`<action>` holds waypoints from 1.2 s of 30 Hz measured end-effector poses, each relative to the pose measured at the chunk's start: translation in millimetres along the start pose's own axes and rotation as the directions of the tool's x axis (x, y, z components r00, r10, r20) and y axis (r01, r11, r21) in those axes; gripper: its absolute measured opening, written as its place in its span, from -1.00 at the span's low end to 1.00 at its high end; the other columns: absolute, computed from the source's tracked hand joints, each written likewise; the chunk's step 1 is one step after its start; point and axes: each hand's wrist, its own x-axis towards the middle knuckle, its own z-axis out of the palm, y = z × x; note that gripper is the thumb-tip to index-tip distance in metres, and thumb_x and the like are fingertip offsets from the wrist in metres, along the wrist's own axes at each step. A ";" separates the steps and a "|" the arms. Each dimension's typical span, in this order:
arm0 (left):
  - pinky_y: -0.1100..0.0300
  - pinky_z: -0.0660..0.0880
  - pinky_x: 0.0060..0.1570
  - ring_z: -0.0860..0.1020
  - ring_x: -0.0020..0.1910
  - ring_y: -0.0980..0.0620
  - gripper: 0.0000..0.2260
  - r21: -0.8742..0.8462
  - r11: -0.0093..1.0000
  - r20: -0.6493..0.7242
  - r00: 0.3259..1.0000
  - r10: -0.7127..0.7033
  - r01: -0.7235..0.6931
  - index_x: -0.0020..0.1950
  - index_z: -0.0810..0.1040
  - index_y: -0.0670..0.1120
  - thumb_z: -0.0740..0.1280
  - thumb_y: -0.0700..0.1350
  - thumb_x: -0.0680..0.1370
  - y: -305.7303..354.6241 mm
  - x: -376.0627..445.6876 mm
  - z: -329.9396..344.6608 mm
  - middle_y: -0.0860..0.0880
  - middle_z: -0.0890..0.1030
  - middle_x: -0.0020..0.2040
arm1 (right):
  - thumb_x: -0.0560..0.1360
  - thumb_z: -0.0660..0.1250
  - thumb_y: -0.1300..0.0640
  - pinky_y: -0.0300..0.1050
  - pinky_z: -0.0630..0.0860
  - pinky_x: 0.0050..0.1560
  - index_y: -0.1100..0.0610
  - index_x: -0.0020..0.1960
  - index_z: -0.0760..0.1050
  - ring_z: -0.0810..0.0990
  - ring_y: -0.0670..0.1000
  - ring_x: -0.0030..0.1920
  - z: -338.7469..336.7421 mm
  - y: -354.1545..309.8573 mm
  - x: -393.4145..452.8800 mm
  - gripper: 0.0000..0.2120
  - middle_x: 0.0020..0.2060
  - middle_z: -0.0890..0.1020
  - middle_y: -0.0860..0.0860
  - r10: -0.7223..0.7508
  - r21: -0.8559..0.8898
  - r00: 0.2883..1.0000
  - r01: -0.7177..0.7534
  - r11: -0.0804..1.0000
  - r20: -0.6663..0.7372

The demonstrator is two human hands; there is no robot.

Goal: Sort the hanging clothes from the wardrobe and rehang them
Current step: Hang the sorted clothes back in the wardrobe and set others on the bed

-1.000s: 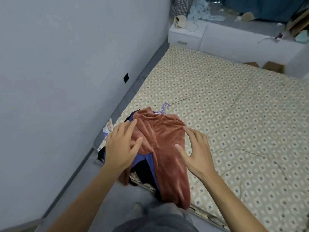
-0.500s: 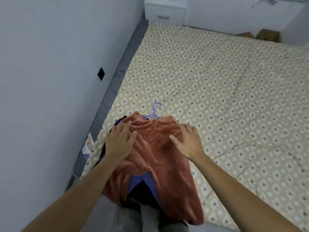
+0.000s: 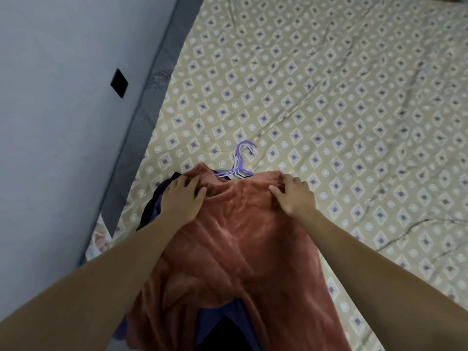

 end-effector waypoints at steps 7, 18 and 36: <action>-0.17 0.26 0.51 0.22 0.57 -0.21 -0.47 -0.082 0.997 -0.026 1.000 0.012 -0.014 0.64 0.25 0.06 0.10 0.22 0.70 -0.3 -16.8 -2.6 -0.11 0.26 0.63 | 0.60 0.22 -0.34 0.15 0.27 0.42 -0.08 0.19 0.44 0.54 0.04 0.19 -17.1 0.6 -25.3 -0.63 0.13 0.61 -0.13 0.031 0.329 0.999 -0.024 0.944 -0.017; -0.02 0.41 0.35 0.47 0.29 -0.04 -0.54 -0.186 0.935 -0.170 0.947 0.272 -0.302 0.53 0.40 0.08 0.11 0.24 0.70 54.1 -108.9 -105.8 0.03 0.54 0.27 | 0.40 0.42 -0.39 0.19 0.50 0.25 -0.20 0.00 0.56 0.59 -0.16 -0.14 -128.9 43.6 -154.5 -0.67 -0.28 0.62 -0.28 -0.010 0.540 0.968 0.148 0.829 -0.250; 0.07 0.52 -0.15 0.68 -0.06 0.00 -0.66 -0.026 0.484 -0.464 0.439 0.769 -0.875 0.10 0.62 0.23 0.26 0.37 0.49 297.8 -361.4 -325.6 0.15 0.72 -0.10 | 0.51 0.25 -0.38 -0.02 0.50 0.17 -0.11 0.21 0.57 0.59 -0.09 0.08 -322.1 143.1 -555.2 -0.55 0.03 0.63 -0.16 0.160 0.347 0.670 0.156 0.925 -0.725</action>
